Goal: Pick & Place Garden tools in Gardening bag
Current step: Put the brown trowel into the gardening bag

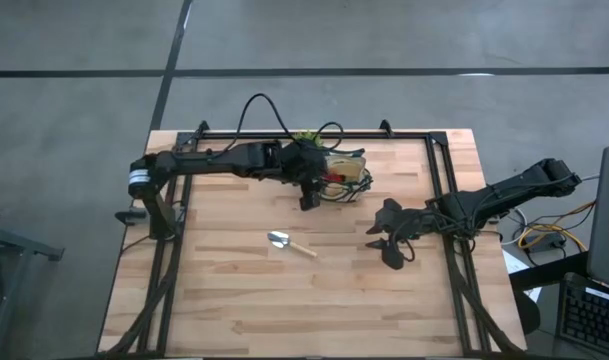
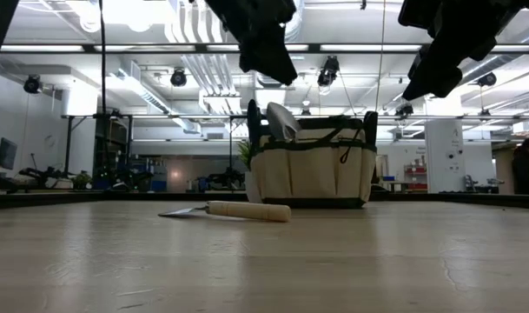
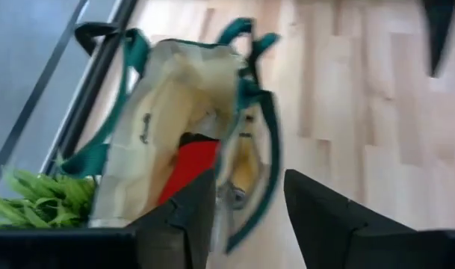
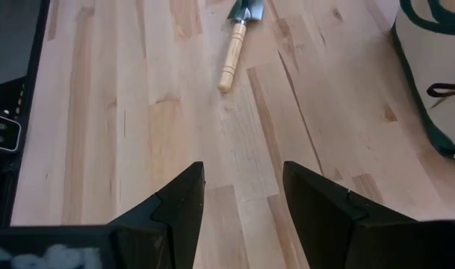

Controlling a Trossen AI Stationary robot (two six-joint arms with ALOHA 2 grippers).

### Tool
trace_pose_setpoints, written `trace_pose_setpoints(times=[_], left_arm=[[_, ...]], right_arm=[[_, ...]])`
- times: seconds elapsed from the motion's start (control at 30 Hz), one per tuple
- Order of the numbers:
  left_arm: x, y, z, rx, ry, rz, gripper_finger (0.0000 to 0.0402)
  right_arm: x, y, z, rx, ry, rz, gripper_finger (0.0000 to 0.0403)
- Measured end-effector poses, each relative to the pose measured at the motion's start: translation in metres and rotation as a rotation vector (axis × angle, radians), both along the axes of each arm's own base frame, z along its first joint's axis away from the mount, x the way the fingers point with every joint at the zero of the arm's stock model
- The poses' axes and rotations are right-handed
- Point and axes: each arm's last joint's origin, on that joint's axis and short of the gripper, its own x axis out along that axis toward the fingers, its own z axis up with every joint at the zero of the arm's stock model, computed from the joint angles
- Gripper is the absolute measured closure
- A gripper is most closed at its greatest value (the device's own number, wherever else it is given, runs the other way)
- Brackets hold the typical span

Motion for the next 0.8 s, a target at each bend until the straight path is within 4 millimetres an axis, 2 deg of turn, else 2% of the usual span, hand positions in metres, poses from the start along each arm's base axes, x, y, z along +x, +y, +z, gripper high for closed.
trace_pose_setpoints(times=[0.23,0.47,0.53,0.67,0.8], left_arm=[[-0.003,-0.031,-0.002,-0.025,0.005,-0.091,0.0236],[-0.009,-0.066,-0.033,-0.059,-0.049,-0.154,0.0238],[-0.013,-0.075,-0.037,-0.078,-0.117,-0.163,0.024],[-0.023,-0.101,-0.039,-0.095,-0.368,-0.232,0.0241],[-0.04,-0.125,-0.043,-0.077,-0.574,-0.334,0.0241]], right_arm=[[0.005,0.002,-0.002,0.02,-0.092,0.016,0.0225],[0.006,0.006,-0.015,0.02,-0.222,0.075,0.0225],[0.006,0.008,-0.019,0.029,-0.264,0.087,0.0225],[0.008,0.014,-0.026,0.026,-0.348,0.13,0.0225],[0.016,0.021,-0.036,0.009,-0.357,0.148,0.0225]])
